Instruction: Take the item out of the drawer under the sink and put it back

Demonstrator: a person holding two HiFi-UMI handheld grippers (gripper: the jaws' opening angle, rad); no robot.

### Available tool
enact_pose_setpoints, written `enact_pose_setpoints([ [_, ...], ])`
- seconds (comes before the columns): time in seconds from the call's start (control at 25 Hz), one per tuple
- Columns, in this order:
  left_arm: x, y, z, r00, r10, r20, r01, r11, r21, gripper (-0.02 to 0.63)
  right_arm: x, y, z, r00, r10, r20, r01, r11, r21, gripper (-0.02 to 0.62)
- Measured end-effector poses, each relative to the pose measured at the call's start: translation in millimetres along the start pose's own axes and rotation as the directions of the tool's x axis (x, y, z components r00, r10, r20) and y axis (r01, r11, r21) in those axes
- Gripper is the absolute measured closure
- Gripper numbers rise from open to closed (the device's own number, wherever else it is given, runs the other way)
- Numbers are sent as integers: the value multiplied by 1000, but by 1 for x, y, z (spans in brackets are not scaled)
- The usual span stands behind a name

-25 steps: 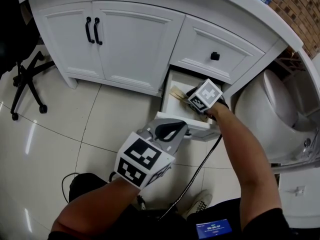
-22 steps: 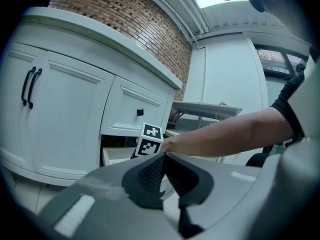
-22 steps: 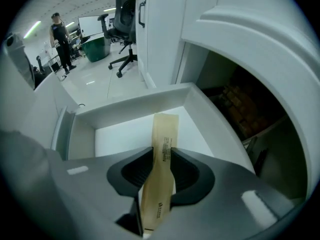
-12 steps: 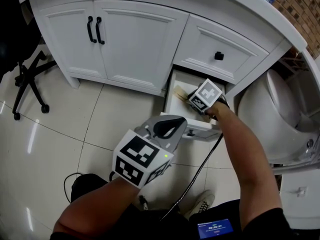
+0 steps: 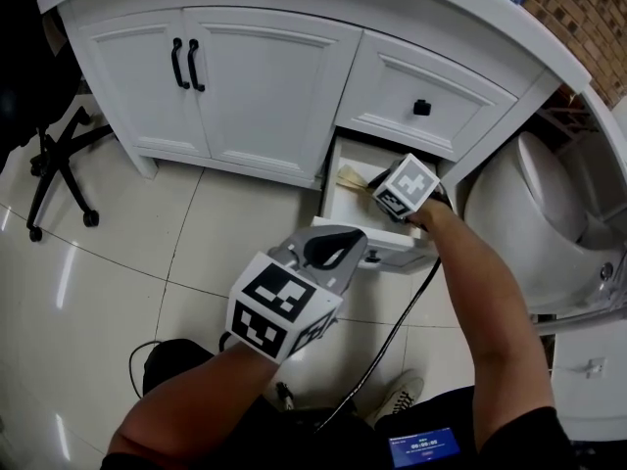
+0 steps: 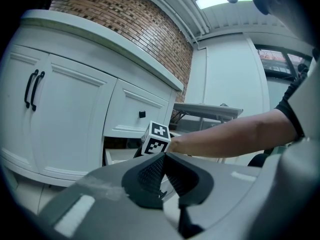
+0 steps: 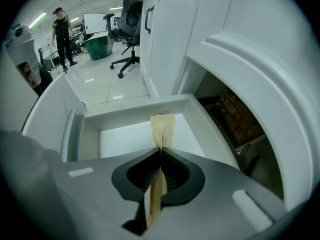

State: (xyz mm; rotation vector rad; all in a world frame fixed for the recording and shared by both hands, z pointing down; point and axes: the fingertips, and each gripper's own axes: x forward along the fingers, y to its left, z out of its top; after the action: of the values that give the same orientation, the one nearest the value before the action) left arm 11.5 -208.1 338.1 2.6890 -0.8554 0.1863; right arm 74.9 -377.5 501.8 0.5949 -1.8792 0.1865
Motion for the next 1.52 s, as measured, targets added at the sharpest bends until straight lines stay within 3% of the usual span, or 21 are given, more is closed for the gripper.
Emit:
enact_pose_setpoints([
  [0.32, -4, -6, 0, 1000, 2, 1, -2, 1000, 15, 600, -41, -2, 6, 996, -35, 81, 32, 999, 33, 580],
  [0.56, -10, -7, 0, 1000, 19, 13, -19, 999, 25, 600, -102, -3, 26, 959, -89, 270, 57, 991, 124, 580],
  [0.68, -13, -7, 2, 999, 24, 24, -25, 999, 35, 600, -156, 6, 39, 899, -109, 424, 30, 982, 188, 580],
  [0.84, -19, -13, 10, 999, 7, 49, -9, 999, 39, 600, -224, 33, 35, 773, -143, 618, -56, 955, 291, 580],
  [1.0, -24, -16, 14, 998, 9, 62, -11, 999, 39, 600, -268, 60, 15, 676, -180, 715, -133, 924, 358, 580],
  [1.12, -28, -21, 19, 996, -4, 87, 3, 1000, 16, 600, -289, 81, 0, 631, -197, 750, -172, 908, 383, 580],
  [1.28, -28, -24, 25, 995, -6, 99, 2, 999, 47, 600, -310, 111, -19, 579, -210, 788, -223, 889, 400, 580],
  [1.44, -28, -22, 24, 995, 13, 95, -18, 998, 53, 600, -318, 130, -37, 546, -228, 806, -241, 879, 412, 580],
  [1.52, -27, -24, 24, 995, 13, 96, -19, 998, 59, 600, -317, 133, -47, 544, -240, 804, -248, 870, 427, 580],
])
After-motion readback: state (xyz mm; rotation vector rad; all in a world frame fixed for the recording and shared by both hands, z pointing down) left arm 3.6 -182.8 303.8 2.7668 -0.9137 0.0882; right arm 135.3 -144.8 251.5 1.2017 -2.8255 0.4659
